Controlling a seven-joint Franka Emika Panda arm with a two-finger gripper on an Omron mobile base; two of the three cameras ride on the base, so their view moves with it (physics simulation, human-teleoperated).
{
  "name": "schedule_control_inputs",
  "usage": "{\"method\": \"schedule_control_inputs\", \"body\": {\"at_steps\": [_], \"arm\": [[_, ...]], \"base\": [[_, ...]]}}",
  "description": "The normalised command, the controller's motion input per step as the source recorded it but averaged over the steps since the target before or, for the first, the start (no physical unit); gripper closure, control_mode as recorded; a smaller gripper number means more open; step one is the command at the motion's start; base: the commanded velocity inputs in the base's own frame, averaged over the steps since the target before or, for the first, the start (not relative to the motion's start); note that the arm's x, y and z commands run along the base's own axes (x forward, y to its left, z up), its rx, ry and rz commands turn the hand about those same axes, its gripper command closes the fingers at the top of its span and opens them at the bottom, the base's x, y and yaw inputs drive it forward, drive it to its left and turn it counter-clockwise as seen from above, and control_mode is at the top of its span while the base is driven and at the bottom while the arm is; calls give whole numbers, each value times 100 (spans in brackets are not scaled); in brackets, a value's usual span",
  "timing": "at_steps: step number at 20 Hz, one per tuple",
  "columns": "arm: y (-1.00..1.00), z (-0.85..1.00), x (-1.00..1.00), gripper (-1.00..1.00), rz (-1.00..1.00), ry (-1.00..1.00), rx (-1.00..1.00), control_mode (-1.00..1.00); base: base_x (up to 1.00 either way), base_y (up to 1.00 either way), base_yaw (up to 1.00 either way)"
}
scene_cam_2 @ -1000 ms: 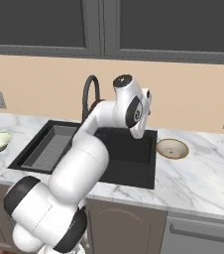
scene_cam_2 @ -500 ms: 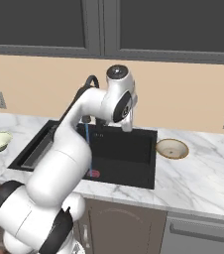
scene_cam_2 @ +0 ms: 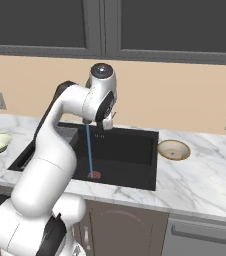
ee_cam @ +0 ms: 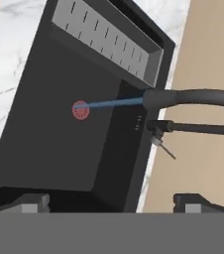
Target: Rinse each bowl for a few seconds and place them down in the sink or on the counter.
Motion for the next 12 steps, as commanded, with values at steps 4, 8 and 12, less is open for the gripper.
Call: {"method": "schedule_control_inputs", "body": {"at_steps": [4,8,12], "arm": [[88,5,-15,-100,17,-2,2,-100],[85,15,-16,-100,18,-2,1,-100],[80,8,-6,-100,24,0,0,-100]], "base": [[0,0,0],[0,0,0],[0,0,0]]}}
